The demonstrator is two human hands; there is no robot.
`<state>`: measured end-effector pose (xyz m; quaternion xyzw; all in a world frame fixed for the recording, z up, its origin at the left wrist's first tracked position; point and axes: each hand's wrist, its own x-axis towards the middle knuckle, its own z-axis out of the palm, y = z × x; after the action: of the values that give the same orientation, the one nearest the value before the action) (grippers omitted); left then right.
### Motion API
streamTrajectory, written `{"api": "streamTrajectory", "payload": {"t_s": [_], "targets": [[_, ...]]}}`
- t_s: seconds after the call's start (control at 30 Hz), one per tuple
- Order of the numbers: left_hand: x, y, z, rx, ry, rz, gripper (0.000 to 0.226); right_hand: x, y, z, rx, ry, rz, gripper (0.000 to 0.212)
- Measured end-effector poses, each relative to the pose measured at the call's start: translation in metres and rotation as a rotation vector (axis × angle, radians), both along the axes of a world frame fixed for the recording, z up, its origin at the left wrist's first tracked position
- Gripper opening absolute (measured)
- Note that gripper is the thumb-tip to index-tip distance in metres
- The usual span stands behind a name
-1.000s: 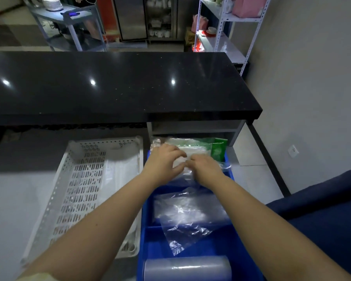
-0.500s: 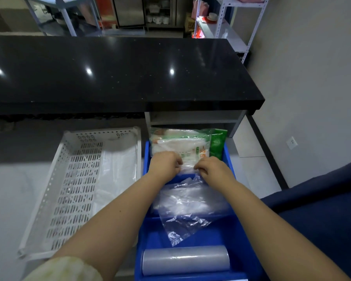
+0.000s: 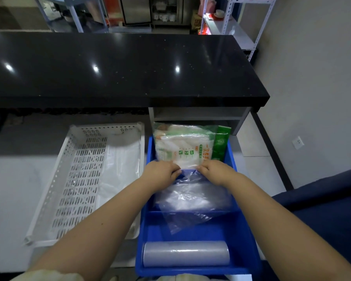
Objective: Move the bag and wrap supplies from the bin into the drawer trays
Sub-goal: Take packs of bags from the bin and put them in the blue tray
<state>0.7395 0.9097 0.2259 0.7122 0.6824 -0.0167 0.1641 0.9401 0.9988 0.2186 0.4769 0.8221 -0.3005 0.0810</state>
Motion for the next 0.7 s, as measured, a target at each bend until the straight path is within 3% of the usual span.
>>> {"api": "streamTrajectory", "payload": {"t_s": [0.2,0.57,0.7], "targets": [[-0.001,0.018,-0.005,-0.055,-0.006,0.046,0.038,-0.005,0.008,0.005,0.040,-0.022,-0.001,0.043],[-0.004,0.052,0.004,-0.052,0.027,0.120,0.043,-0.027,0.038,0.011,0.115,-0.071,0.007,0.033],[-0.006,0.048,0.020,0.060,0.002,0.126,0.033,-0.030,0.035,0.019,0.368,0.032,0.092,0.022]]}}
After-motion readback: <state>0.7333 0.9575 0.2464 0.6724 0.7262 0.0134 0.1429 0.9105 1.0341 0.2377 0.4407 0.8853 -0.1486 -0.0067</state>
